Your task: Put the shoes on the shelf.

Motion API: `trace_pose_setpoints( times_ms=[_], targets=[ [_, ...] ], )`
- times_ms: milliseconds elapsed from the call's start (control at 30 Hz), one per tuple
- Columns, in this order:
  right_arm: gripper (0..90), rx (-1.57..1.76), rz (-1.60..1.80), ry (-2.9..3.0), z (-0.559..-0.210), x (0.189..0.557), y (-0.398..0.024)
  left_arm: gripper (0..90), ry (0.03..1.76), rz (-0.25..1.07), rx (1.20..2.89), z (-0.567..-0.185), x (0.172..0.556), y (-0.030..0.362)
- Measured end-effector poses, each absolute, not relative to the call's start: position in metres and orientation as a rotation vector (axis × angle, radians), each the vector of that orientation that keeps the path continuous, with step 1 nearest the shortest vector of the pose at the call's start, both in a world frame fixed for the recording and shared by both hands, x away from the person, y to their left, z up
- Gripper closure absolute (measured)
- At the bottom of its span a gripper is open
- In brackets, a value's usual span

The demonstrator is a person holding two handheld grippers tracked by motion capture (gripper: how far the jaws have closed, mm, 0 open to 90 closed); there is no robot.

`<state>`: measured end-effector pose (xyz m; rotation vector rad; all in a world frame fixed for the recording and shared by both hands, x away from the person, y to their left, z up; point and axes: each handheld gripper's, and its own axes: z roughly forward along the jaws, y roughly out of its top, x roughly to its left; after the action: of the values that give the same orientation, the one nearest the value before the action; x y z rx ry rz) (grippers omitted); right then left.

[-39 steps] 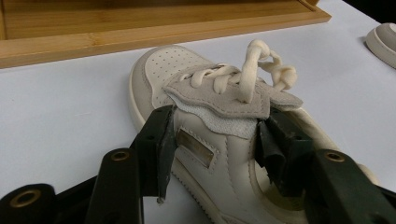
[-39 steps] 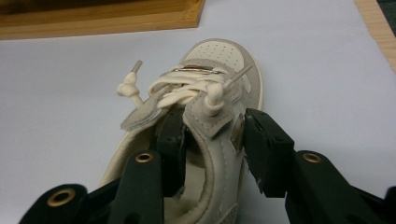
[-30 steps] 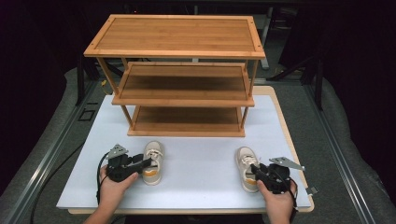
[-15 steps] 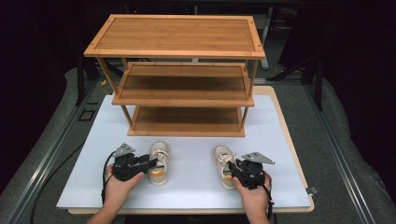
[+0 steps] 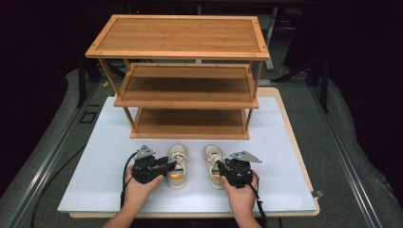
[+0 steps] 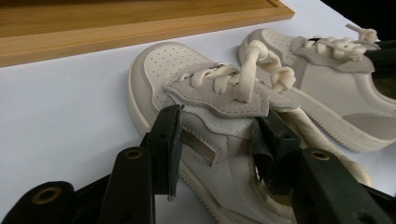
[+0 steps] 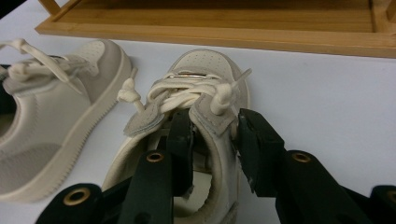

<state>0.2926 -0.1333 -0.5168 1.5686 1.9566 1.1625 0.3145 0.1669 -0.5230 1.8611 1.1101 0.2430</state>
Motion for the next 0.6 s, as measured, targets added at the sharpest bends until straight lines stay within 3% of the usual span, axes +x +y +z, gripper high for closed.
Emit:
trace_pose_setpoints(
  times_ms=[367, 600],
  targets=[
    [64.7, 1.648, 1.235, 1.871, -0.523, 0.291, -0.103, 55.7, 1.097, 0.240, 1.850, -0.524, 0.313, 0.153],
    [57.1, 1.664, 1.292, 1.866, -0.523, 0.284, -0.092, 55.9, 1.105, 0.265, 1.839, -0.525, 0.313, 0.147]
  ],
)
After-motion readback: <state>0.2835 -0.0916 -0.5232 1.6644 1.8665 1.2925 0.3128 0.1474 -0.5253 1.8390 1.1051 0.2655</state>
